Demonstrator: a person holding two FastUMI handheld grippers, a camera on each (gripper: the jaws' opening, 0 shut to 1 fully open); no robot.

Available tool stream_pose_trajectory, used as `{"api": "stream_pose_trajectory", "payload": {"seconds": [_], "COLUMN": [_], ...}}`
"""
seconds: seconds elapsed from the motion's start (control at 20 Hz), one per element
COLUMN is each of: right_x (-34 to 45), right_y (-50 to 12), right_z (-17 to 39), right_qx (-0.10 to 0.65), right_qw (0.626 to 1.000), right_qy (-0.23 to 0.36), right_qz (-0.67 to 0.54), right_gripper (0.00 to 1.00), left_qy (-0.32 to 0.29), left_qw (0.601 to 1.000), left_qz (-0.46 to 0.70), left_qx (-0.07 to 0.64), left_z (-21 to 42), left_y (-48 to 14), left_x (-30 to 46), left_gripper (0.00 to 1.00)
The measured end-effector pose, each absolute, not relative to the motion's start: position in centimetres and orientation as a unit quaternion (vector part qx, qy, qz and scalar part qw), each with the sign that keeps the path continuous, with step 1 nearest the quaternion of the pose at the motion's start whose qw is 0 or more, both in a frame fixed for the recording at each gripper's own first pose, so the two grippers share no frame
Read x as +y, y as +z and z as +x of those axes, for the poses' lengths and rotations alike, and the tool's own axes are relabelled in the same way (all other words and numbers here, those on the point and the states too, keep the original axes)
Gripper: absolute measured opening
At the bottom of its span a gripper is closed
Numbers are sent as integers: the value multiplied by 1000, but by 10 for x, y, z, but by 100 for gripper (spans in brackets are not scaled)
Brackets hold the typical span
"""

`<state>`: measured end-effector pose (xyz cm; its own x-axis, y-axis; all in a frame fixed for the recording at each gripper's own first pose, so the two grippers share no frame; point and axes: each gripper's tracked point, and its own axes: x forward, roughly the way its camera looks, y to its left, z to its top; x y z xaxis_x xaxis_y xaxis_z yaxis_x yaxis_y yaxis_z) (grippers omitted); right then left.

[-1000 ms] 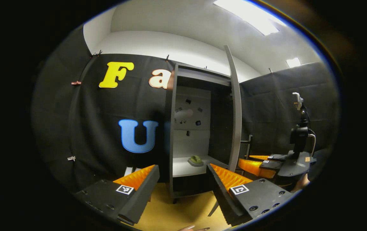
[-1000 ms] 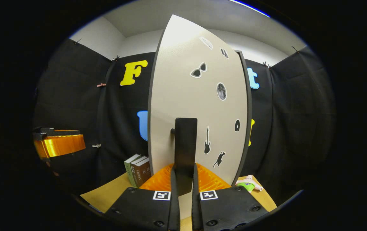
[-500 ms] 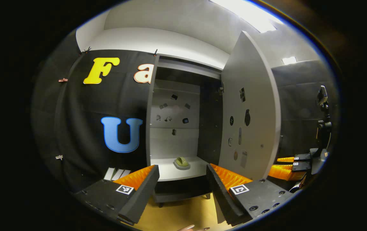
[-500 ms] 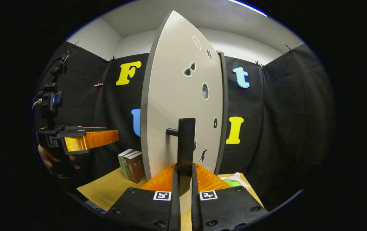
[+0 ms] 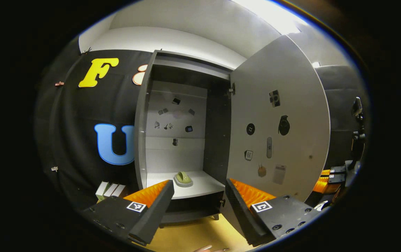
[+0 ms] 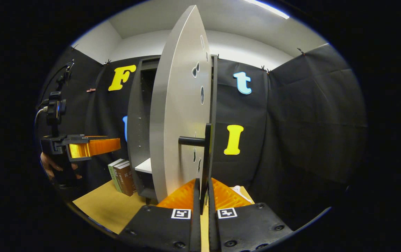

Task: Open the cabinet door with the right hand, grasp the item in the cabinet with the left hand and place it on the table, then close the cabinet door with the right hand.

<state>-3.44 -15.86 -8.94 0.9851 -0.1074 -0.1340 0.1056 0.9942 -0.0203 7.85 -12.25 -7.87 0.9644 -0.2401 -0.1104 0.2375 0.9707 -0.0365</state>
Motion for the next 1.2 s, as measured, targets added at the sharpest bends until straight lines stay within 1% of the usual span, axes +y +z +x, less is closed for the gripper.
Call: {"api": "stream_pose_trajectory", "payload": {"seconds": [0.1, 0.3, 0.35, 0.4, 0.6, 0.65, 0.7, 0.75, 0.8, 0.9, 0.95, 1.0, 1.05, 1.1, 1.15, 1.2], "right_x": [-174, -191, -188, -188, -190, -193, -204, -208, -206, -205, -209, -217, -225, -232, -243, -252], "right_y": [-90, -92, -92, -91, -92, -92, -90, -86, -85, -84, -85, -84, -85, -85, -83, -82], "right_z": [-38, -40, -40, -40, -42, -45, -50, -59, -63, -73, -78, -82, -85, -88, -91, -91], "right_qx": [66, 65, 64, 64, 69, 69, 68, 66, 65, 64, 64, 65, 66, 64, 61, 59], "right_qw": [996, 995, 996, 996, 997, 997, 997, 997, 998, 998, 998, 997, 997, 997, 998, 998], "right_qy": [-64, -64, -61, -55, -38, -37, -36, -27, -11, 19, 23, 23, 21, 19, 11, 2], "right_qz": [6, 35, 31, 27, 15, 8, 0, 0, 7, 18, 17, 16, 20, 26, 31, 36], "right_gripper": [8, 7, 7, 8, 6, 13, 7, 8, 14, 14, 13, 14, 18, 19, 19, 23], "left_qy": [-118, -112, -111, -110, -122, -126, -129, -127, -123, -110, -105, -101, -98, -99, -101, -102], "left_qw": [991, 991, 991, 991, 986, 984, 982, 980, 979, 976, 975, 973, 971, 969, 965, 963], "left_qz": [-13, -18, -19, -18, -36, -43, -52, -61, -68, -63, -54, -45, -40, -36, -28, -12], "left_qx": [60, 67, 69, 73, 105, 117, 128, 139, 151, 176, 189, 202, 214, 225, 239, 250], "left_z": [81, 92, 100, 108, 156, 170, 186, 200, 216, 244, 258, 270, 282, 296, 308, 321], "left_y": [-81, -84, -85, -86, -98, -102, -105, -108, -114, -126, -133, -140, -146, -153, -160, -168], "left_x": [-121, -117, -116, -118, -131, -134, -136, -136, -138, -137, -135, -135, -136, -139, -142, -143], "left_gripper": [94, 94, 90, 93, 93, 94, 94, 94, 94, 94, 94, 94, 92, 92, 92, 92]}}
